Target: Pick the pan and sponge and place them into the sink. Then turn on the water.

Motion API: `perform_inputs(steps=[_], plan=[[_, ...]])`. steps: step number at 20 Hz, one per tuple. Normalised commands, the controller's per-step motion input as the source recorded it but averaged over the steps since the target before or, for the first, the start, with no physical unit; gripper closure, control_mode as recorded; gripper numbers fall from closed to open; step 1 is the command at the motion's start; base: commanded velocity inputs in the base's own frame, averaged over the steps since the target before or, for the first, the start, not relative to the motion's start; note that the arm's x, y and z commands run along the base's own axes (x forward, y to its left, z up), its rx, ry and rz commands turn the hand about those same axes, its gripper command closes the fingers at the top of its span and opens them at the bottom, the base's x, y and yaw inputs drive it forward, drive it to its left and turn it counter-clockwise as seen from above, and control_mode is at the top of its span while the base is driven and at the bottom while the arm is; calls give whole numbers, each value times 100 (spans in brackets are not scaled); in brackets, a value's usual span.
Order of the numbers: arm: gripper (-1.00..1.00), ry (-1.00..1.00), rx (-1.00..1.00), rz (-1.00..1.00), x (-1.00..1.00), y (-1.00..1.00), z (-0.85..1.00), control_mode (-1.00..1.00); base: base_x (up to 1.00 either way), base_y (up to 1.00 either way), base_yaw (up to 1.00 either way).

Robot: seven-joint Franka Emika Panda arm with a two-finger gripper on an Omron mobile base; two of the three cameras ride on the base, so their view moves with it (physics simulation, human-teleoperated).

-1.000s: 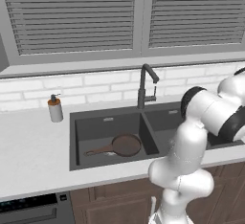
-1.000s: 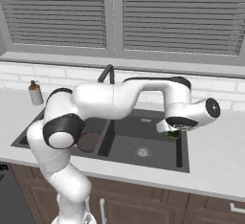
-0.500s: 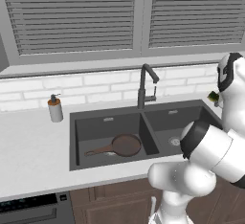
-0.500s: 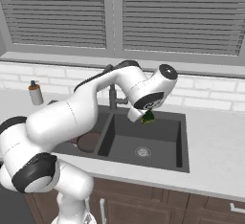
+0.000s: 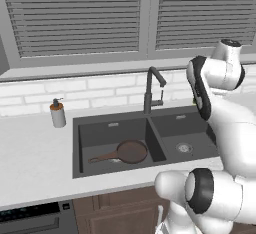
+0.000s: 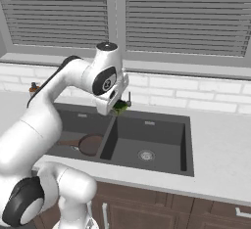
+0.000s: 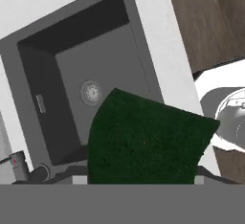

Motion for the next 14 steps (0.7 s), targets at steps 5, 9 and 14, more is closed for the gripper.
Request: perform_inputs(steps=[5,9,14], plan=[[100,3,-26,24,-2,100,15,-100,0,0,0],[100,0,-22,31,0,100,0,-100,0,0,0],[100,3,-15,28,5,100,-4,-100,0,0,0]])
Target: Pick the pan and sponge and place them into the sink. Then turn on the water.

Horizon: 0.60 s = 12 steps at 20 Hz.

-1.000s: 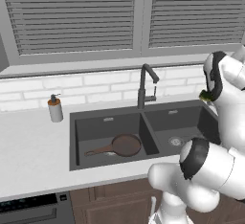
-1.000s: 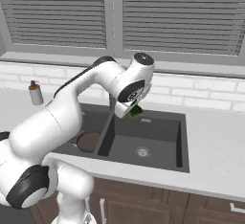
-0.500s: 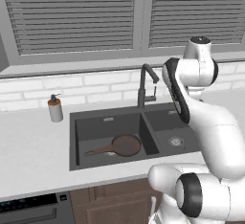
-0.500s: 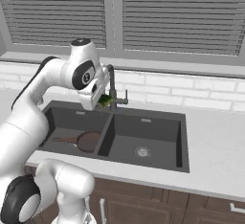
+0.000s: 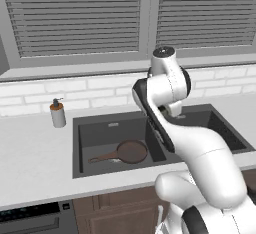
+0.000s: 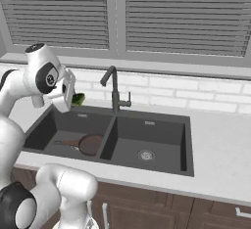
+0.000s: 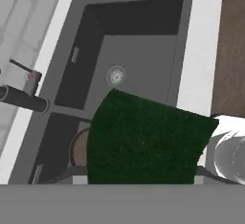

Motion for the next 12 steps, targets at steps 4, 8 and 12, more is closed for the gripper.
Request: perform_inputs(steps=[4,8,12], plan=[[100,14,-6,16,36,88,-50,-100,0,0,0],[100,25,0,11,60,66,-75,-100,0,0,0],[100,17,0,5,44,46,-79,-100,0,0,0]])
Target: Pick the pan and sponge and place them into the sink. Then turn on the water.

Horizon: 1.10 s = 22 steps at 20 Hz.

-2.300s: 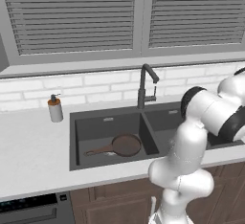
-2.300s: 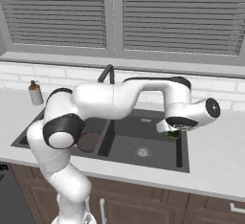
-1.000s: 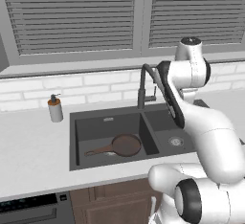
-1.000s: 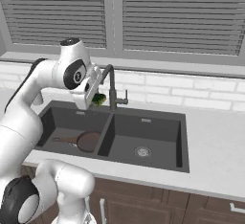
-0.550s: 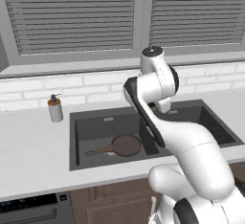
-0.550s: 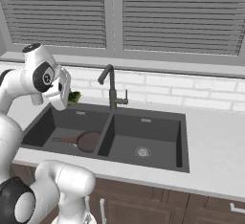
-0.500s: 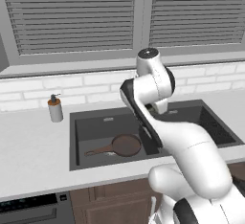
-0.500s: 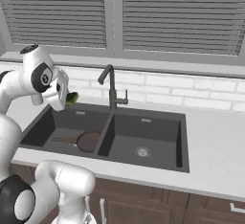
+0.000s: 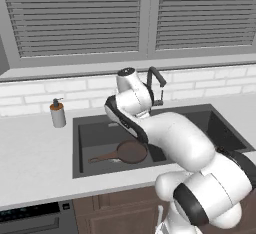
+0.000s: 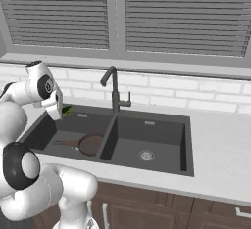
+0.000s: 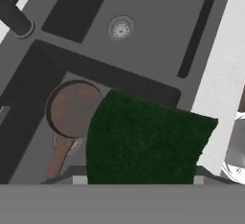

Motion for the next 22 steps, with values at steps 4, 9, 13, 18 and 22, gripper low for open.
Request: perform_inputs(steps=[4,9,13,18,22], plan=[[100,3,-2,4,38,26,-77,-100,0,0,0],[100,0,0,5,34,2,-73,-100,0,0,0],[100,0,0,5,28,-1,-62,-100,0,0,0],[100,0,0,4,30,0,-53,-100,0,0,0],[100,0,0,3,32,-2,-44,-100,0,0,0]])
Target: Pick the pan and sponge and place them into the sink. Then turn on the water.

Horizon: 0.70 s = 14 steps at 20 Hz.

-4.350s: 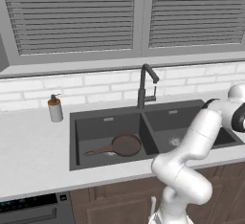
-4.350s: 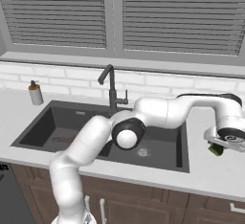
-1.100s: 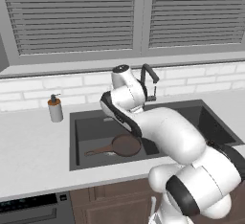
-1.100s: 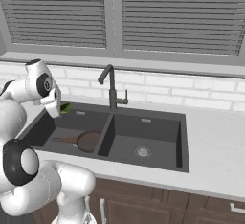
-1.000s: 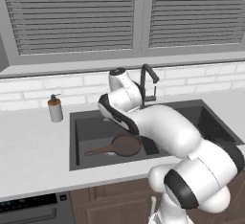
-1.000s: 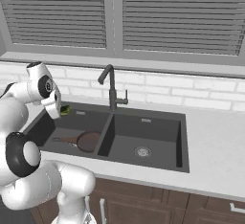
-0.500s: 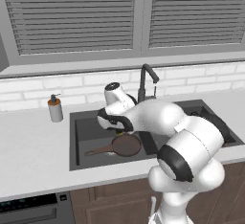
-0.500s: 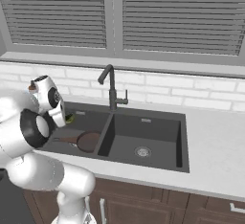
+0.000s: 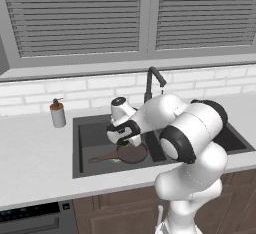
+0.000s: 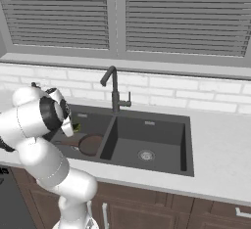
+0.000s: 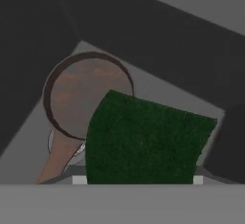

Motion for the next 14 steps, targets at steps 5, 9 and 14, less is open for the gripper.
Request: perform_inputs(steps=[5,9,14], plan=[[100,0,0,1,26,-8,-43,-100,0,0,0],[100,0,0,0,22,-10,-42,-100,0,0,0],[100,0,-4,0,1,-1,-49,-100,0,0,0]])
